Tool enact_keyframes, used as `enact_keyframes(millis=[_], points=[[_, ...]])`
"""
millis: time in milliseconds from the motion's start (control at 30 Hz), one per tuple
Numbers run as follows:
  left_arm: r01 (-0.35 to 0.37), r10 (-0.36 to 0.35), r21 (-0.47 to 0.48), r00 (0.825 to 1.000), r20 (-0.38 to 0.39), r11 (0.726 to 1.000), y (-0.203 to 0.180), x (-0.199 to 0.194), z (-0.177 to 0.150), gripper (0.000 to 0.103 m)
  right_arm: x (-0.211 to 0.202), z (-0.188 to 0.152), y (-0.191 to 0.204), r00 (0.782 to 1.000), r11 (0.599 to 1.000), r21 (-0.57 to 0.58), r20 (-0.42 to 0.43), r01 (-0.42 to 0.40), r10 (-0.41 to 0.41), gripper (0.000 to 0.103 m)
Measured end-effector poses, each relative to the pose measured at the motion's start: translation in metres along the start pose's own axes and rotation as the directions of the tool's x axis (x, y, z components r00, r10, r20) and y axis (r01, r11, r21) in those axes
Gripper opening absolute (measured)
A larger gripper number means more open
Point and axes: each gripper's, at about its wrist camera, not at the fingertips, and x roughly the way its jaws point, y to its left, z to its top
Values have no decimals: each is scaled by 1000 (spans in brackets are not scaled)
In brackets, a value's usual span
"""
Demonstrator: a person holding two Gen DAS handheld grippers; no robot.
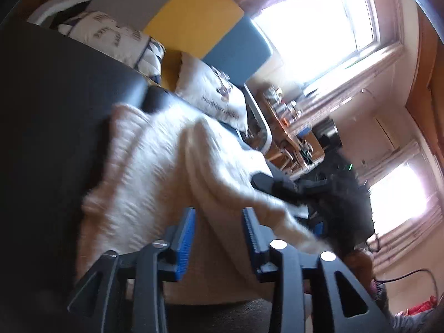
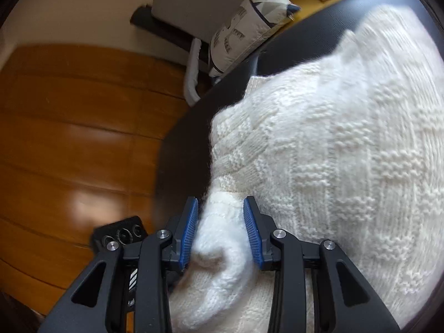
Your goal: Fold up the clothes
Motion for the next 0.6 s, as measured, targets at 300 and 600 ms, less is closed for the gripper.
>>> enact_keyframes(millis=[300,600], points=[[-14,10,-47,995,-96,999,14,15,24,60,-5,-10,-3,1000,1000,-16,-4,-25,25,37],[26,-38,-57,974,-224,998,9,52,26,69,-50,-33,-11,997,996,-66,38,-62,64,44]])
